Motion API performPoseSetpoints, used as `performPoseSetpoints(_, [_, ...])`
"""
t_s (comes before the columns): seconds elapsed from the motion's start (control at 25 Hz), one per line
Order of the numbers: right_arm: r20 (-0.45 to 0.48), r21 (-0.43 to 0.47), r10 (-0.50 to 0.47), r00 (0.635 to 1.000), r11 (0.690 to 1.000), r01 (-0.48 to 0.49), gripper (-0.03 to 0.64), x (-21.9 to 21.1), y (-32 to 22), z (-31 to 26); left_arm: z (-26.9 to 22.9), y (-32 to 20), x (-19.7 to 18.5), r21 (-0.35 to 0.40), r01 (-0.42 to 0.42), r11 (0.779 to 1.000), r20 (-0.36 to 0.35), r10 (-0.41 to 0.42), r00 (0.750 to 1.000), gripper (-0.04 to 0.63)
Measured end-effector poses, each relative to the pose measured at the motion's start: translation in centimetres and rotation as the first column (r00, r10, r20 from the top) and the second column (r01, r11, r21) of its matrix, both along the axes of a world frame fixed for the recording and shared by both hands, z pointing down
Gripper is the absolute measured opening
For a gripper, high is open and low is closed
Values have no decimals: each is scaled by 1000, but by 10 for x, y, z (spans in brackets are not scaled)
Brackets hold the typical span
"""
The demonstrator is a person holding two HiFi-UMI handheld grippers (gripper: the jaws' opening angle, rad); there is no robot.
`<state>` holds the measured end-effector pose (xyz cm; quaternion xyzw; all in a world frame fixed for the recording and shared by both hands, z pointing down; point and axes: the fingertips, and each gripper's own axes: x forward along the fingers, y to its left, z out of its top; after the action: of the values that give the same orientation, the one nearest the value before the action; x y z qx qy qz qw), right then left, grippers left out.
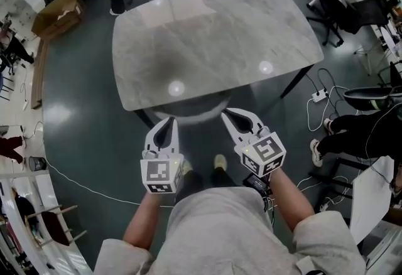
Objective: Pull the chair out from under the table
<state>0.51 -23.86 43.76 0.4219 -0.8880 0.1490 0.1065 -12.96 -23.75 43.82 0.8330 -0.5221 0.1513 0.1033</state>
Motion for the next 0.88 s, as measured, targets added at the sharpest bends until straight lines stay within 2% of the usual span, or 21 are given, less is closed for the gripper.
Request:
performPoseSetpoints(0.24, [-62, -51, -37, 997, 998, 34, 31, -11, -12, 30, 40, -8, 3, -92, -115, 989, 2, 116, 993, 17])
performPoseSetpoints(0.32, [-75, -69, -57, 996, 996, 51, 58, -15, -15, 40, 51, -11, 3, -116, -161, 980, 9, 163, 987, 24])
performPoseSetpoints(0.36, [-82, -82, -72, 994, 994, 65, 115, -17, -16, 46, 58, -13, 2, -128, -183, 975, 15, 186, 982, 72])
performPoseSetpoints(0.4, [-92, -98, -88, 992, 992, 79, 139, -18, -17, 54, 65, -14, 1, -144, -204, 968, 22, 210, 978, 125])
performPoseSetpoints(0.48, [-123, -128, -122, 985, 986, 106, 154, -17, -17, 72, 81, -16, 2, -180, -250, 951, 41, 262, 964, 175])
performPoseSetpoints(0.6, [-199, -155, -182, 963, 976, 152, 174, -20, -15, 96, 106, -17, -1, -237, -319, 918, 85, 346, 934, 228])
performPoseSetpoints(0.72, [-279, -173, -252, 927, 962, 209, 190, -29, -10, 116, 130, -14, -5, -290, -366, 884, 122, 414, 902, 254])
performPoseSetpoints(0.8, [-314, -185, -288, 905, 953, 239, 199, -32, -10, 128, 142, -13, -2, -314, -408, 857, 157, 471, 868, 265])
performPoseSetpoints(0.88, [-329, -204, -314, 891, 944, 257, 202, -33, -11, 140, 154, -11, 4, -328, -457, 827, 214, 537, 816, 270])
